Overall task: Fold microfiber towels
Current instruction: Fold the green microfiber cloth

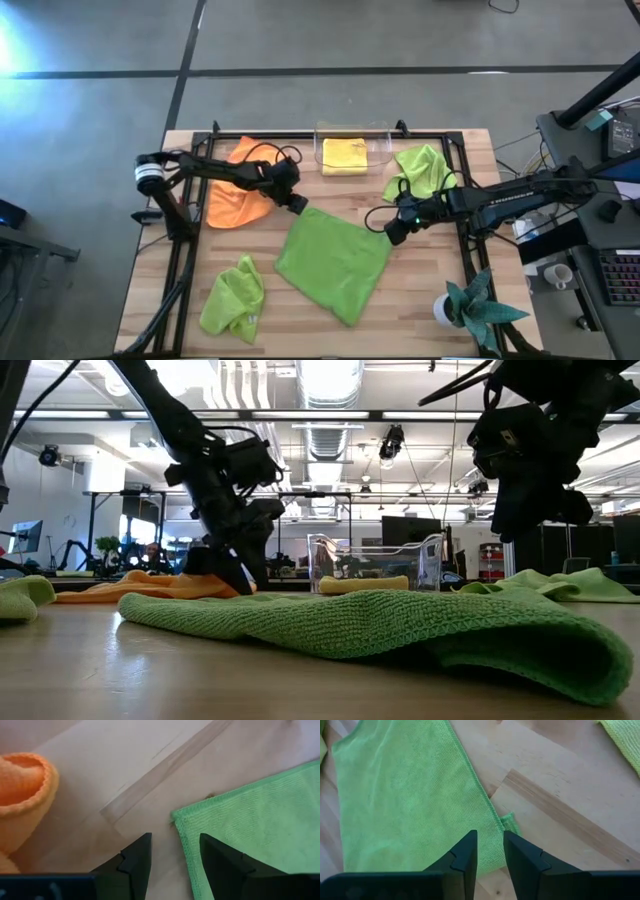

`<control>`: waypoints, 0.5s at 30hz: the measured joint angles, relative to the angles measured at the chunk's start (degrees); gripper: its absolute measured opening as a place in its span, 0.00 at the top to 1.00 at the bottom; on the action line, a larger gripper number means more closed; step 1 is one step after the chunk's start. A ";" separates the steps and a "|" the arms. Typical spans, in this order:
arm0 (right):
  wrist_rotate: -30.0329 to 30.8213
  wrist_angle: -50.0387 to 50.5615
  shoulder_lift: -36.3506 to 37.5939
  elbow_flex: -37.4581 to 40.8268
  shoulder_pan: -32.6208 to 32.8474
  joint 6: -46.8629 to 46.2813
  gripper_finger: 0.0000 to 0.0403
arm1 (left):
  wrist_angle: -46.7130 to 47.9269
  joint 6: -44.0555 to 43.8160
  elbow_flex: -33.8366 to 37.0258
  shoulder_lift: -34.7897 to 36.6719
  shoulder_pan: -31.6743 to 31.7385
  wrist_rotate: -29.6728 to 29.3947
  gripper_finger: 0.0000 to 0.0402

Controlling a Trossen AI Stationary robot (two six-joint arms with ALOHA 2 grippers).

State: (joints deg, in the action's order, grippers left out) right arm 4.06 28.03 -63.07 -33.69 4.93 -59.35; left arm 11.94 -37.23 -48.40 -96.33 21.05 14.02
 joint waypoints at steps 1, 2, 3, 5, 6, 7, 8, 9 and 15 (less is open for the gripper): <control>0.01 -0.02 0.00 0.00 0.00 0.00 0.77 | -0.19 -0.02 -0.02 -0.20 -0.05 0.08 0.62; -0.01 0.00 0.00 0.00 0.00 0.00 0.77 | -0.46 -0.02 -0.04 -0.50 -0.17 0.34 0.62; 0.01 0.00 0.00 0.00 0.00 0.00 0.77 | -0.60 -0.04 -0.10 -0.71 -0.37 0.54 0.62; 0.01 0.00 0.00 0.00 0.00 0.00 0.78 | -0.93 -0.09 -0.12 -1.28 -0.80 0.56 0.62; 0.01 -0.02 0.00 0.00 0.00 0.00 0.78 | -1.06 -0.25 -0.20 -1.57 -0.97 0.52 0.62; 0.01 -0.01 0.00 0.00 0.00 0.00 0.78 | -1.21 -0.98 -0.20 -1.62 -1.08 0.50 0.62; 0.01 -0.01 0.00 0.00 0.00 0.05 0.78 | -1.36 -1.42 -0.20 -1.64 -1.18 0.50 0.62; 0.01 0.00 0.00 0.00 0.00 0.39 0.79 | -1.52 -1.47 -0.20 -1.67 -1.35 0.49 0.62; 0.03 0.00 -0.02 0.00 -0.13 1.01 0.78 | -2.83 -2.71 -0.35 -1.86 -2.00 0.61 0.62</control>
State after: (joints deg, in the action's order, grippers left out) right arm 4.10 28.03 -63.09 -33.69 4.80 -58.35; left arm 9.10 -39.94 -48.75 -98.19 19.05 14.63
